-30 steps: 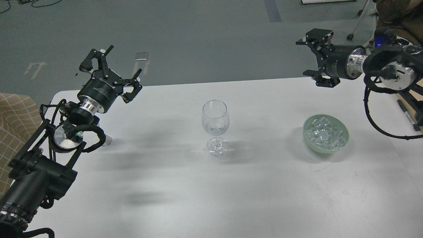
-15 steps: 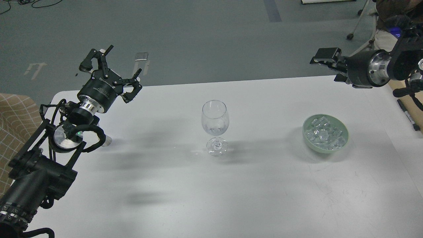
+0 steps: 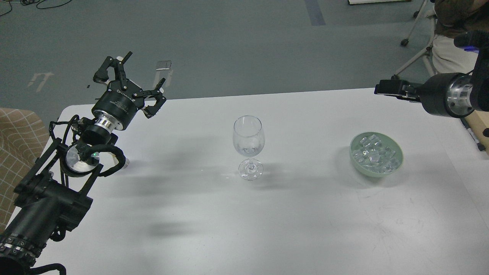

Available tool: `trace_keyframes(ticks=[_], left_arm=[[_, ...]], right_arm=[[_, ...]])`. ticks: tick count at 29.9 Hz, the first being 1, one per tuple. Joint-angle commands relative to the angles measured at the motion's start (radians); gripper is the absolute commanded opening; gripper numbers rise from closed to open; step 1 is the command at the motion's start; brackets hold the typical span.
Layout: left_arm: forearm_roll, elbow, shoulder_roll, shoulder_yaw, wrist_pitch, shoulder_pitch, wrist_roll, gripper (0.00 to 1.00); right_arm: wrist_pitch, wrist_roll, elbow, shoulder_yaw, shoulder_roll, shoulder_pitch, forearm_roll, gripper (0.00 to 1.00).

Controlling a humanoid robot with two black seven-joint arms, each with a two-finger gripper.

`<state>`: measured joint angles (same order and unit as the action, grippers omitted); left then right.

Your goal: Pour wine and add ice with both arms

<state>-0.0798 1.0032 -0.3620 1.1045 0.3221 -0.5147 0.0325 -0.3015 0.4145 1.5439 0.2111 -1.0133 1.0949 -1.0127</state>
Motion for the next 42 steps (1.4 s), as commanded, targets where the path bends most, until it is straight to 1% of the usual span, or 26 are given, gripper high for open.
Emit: trace_keyframes(ticks=[1,7,17,19,20,21,27,30,31,32,36,42], left_arm=[[-0.002,0.0,0.0,0.0,0.0,0.001,0.001,0.98],[-0.002,0.0,-0.002,0.0,0.0,0.001,0.015,0.98],[-0.002,0.0,-0.002,0.0,0.0,0.002,0.032,0.98],[-0.002,0.0,0.0,0.0,0.0,0.004,0.037,0.98],[-0.002,0.0,0.0,0.0,0.0,0.004,0.04,0.98],[-0.002,0.0,0.0,0.0,0.0,0.004,0.04,0.98],[-0.003,0.0,0.0,0.0,0.002,0.005,0.047,0.98],[-0.002,0.0,0.0,0.0,0.0,0.005,0.047,0.98],[-0.002,0.0,0.0,0.0,0.002,0.005,0.047,0.98],[-0.002,0.0,0.0,0.0,0.0,0.005,0.047,0.98],[-0.002,0.0,0.0,0.0,0.0,0.005,0.049,0.98],[-0.003,0.0,0.0,0.0,0.0,0.005,0.049,0.98]], right_arm=[[-0.001,0.006,0.001,-0.001,-0.004,-0.055,-0.094,1.0],[0.007,0.004,-0.008,0.001,0.025,-0.13,-0.246,1.0],[0.019,-0.002,-0.016,0.001,0.082,-0.188,-0.305,0.96],[0.025,-0.002,-0.018,0.001,0.09,-0.208,-0.317,0.93],[0.027,-0.003,-0.022,0.001,0.099,-0.22,-0.328,0.88],[0.027,-0.003,-0.022,0.001,0.099,-0.22,-0.328,0.88],[0.035,-0.003,-0.056,0.001,0.131,-0.242,-0.353,0.69],[0.035,-0.003,-0.064,0.001,0.147,-0.247,-0.353,0.62],[0.035,-0.003,-0.07,0.001,0.154,-0.248,-0.354,0.58],[0.035,-0.003,-0.073,0.001,0.157,-0.25,-0.354,0.56],[0.035,-0.003,-0.077,0.001,0.177,-0.262,-0.365,0.54],[0.035,-0.005,-0.088,0.001,0.186,-0.279,-0.388,0.54]])
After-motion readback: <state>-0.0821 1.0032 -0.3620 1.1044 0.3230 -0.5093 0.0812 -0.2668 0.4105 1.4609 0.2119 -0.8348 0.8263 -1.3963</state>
